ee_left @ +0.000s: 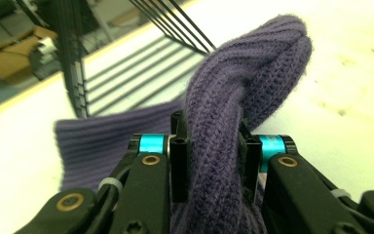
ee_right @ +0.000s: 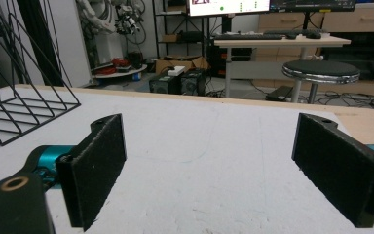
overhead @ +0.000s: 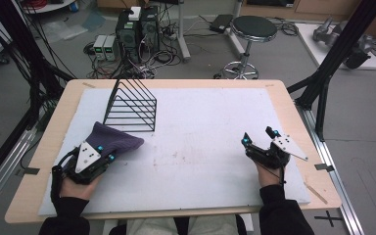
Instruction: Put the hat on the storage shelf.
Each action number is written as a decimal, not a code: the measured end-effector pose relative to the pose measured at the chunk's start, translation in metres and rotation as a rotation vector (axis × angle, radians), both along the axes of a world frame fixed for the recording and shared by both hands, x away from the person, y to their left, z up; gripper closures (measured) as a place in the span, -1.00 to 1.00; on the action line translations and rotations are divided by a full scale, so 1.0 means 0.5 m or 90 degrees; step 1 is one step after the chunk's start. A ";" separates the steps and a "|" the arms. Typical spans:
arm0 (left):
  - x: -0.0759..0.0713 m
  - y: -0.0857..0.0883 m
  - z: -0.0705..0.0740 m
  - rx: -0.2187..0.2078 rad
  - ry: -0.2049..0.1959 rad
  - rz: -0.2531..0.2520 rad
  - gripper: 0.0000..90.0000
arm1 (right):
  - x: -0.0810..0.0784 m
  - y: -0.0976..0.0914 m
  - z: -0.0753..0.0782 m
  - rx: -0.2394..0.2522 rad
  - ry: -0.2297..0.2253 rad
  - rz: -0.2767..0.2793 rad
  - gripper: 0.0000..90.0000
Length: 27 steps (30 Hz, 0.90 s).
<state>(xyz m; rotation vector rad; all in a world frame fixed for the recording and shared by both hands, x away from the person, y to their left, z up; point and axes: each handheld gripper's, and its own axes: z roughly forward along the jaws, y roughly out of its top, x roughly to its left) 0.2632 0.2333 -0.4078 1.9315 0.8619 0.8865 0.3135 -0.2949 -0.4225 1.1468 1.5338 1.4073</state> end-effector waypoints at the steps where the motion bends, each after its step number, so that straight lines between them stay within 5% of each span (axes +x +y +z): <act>1: 0.000 0.000 0.002 -0.008 -0.005 0.003 0.65 | 0.000 0.000 0.000 0.000 0.000 0.000 -0.74; 13: -0.001 0.007 0.027 -0.046 -0.069 0.060 0.66 | -0.006 0.005 0.002 -0.003 -0.012 -0.019 -0.74; 27: -0.028 0.004 0.112 -0.076 -0.126 0.040 0.65 | -0.004 0.006 0.003 0.006 -0.015 -0.021 -0.74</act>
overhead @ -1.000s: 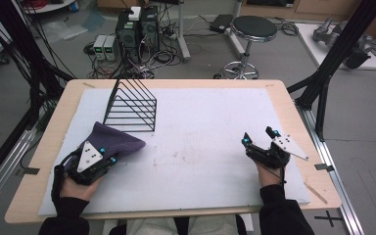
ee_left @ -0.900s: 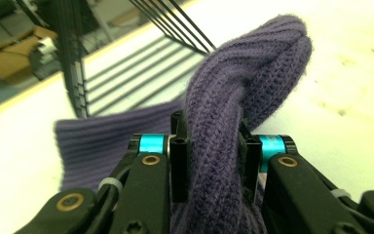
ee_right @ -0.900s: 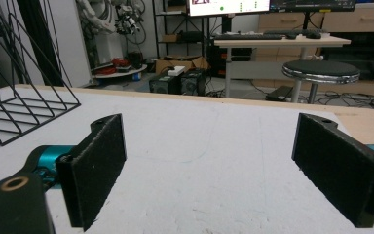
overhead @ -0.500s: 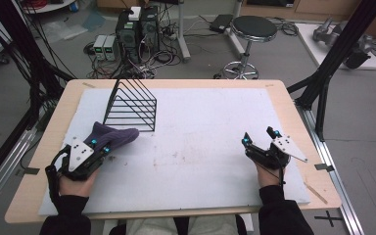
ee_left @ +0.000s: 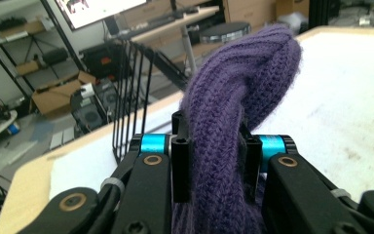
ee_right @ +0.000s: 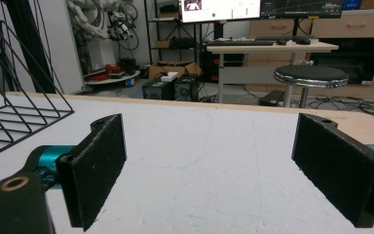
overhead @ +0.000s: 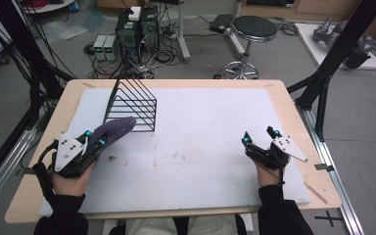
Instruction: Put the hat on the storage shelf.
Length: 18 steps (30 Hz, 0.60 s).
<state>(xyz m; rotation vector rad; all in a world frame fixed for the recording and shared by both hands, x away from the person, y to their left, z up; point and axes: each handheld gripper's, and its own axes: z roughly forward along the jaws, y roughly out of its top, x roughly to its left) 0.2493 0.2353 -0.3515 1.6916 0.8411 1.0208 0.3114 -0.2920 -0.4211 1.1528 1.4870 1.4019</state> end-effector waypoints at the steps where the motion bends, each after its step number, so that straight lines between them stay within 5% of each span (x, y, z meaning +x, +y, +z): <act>1: -0.002 0.001 0.005 -0.004 -0.005 -0.002 0.65 | 0.001 0.000 0.000 -0.001 -0.004 0.001 -0.74; 12: 0.010 -0.003 0.061 -0.080 -0.044 -0.056 0.65 | 0.004 0.011 0.007 0.014 -0.010 0.010 -0.74; 18: 0.022 -0.021 0.096 -0.078 -0.064 -0.085 0.65 | 0.006 0.015 0.017 0.017 -0.025 0.024 -0.74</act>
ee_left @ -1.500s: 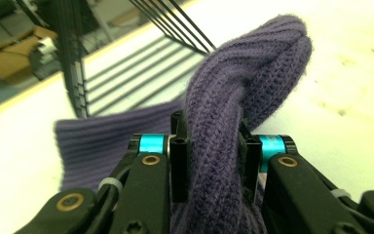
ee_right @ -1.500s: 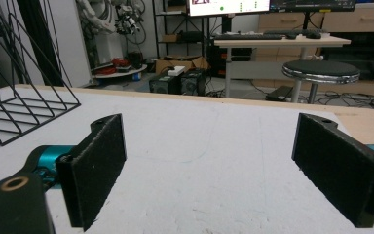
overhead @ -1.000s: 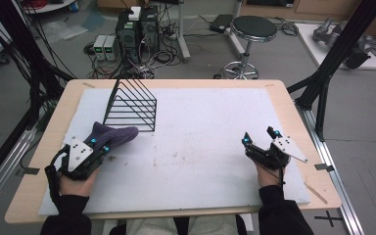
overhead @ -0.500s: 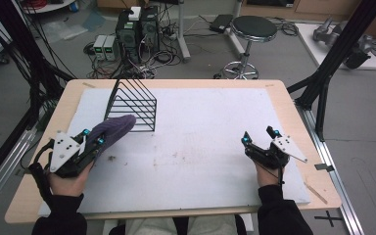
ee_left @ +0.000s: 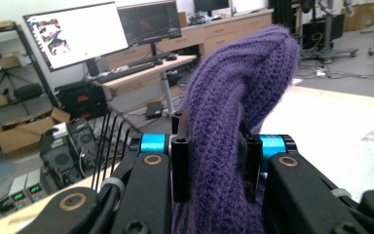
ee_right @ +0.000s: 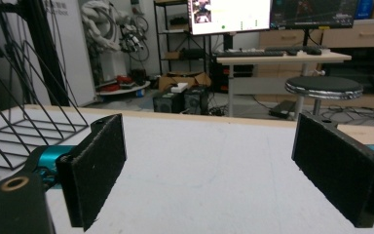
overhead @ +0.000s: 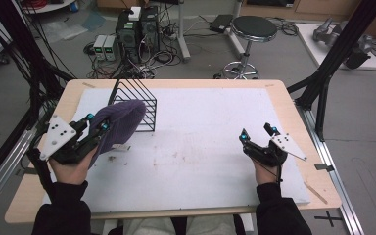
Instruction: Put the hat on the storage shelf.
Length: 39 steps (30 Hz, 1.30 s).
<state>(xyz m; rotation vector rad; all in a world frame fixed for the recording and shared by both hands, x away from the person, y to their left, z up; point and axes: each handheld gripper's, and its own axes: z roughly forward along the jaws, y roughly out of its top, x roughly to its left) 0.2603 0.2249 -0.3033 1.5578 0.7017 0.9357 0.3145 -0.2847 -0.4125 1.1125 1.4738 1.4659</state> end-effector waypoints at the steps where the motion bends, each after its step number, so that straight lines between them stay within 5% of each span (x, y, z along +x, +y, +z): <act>1: 0.001 -0.003 0.006 -0.001 -0.004 -0.005 0.65 | -0.001 0.002 0.004 0.005 -0.002 0.003 -0.74; 8: 0.008 -0.015 0.034 -0.022 -0.015 -0.056 0.65 | 0.001 0.024 0.031 0.003 -0.042 0.048 -0.74; 14: 0.015 -0.019 0.050 -0.048 -0.017 -0.091 0.65 | 0.005 0.058 0.080 0.013 -0.081 0.145 -0.74; 18: 0.021 -0.013 0.061 -0.081 -0.010 -0.126 0.65 | 0.018 0.081 0.124 0.070 -0.084 0.252 -0.74; 26: 0.031 -0.023 0.080 -0.120 -0.004 -0.190 0.65 | 0.044 0.116 0.181 0.078 -0.086 0.347 -0.74; 35: 0.044 -0.062 0.088 -0.107 0.004 -0.256 0.65 | 0.055 0.226 0.215 -0.026 -0.053 0.505 -0.74; 39: 0.044 -0.071 0.093 -0.108 0.004 -0.275 0.65 | 0.053 0.262 0.222 -0.052 -0.038 0.544 -0.74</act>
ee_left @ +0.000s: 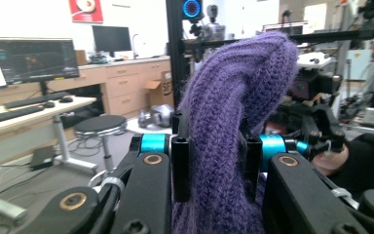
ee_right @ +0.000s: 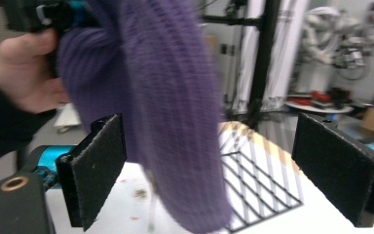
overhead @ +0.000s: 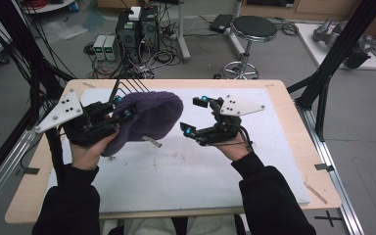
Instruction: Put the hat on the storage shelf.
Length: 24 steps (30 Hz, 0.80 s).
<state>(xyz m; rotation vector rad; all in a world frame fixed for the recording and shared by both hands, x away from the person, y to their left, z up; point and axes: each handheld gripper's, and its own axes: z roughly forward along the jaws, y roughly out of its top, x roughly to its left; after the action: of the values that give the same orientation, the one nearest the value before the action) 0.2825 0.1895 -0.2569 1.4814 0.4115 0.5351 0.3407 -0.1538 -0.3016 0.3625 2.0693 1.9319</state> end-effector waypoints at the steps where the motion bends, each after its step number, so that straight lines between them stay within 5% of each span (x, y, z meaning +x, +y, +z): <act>1: -0.001 0.001 0.000 -0.003 0.002 -0.008 0.65 | -0.003 0.008 0.001 -0.003 0.002 0.014 -0.74; 5: -0.007 0.003 -0.003 -0.011 0.004 -0.033 0.65 | -0.010 0.029 -0.001 -0.001 0.014 0.072 -0.74; 13: -0.001 0.016 -0.010 -0.053 0.028 -0.070 0.65 | -0.007 0.053 -0.016 -0.021 0.029 0.107 -0.57; 15: 0.004 0.017 -0.015 -0.055 0.035 -0.073 0.65 | -0.004 0.056 -0.019 -0.013 0.036 0.113 -0.31; 16: 0.005 0.018 -0.018 -0.055 0.037 -0.073 0.65 | -0.002 0.060 -0.021 -0.022 0.039 0.109 -0.02; 17: 0.008 0.019 -0.022 -0.056 0.038 -0.073 0.65 | -0.002 0.060 -0.021 -0.022 0.039 0.109 -0.02; 18: 0.009 0.020 -0.026 -0.057 0.040 -0.071 0.65 | -0.001 0.061 -0.023 -0.040 0.043 0.096 0.37; 19: 0.011 0.022 -0.030 -0.055 0.041 -0.068 0.65 | -0.001 0.061 -0.023 -0.040 0.043 0.096 0.37; 20: 0.013 0.024 -0.033 -0.055 0.045 -0.066 0.65 | -0.001 0.059 -0.024 -0.052 0.052 0.084 0.65; 24: 0.022 0.034 -0.046 -0.059 0.045 -0.046 0.65 | 0.002 0.051 -0.022 -0.052 0.063 0.066 0.72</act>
<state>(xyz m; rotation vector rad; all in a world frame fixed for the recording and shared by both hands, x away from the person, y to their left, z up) 0.2937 0.2066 -0.2801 1.4222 0.4306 0.4027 0.3419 -0.1285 -0.3126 0.3447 2.2650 1.9155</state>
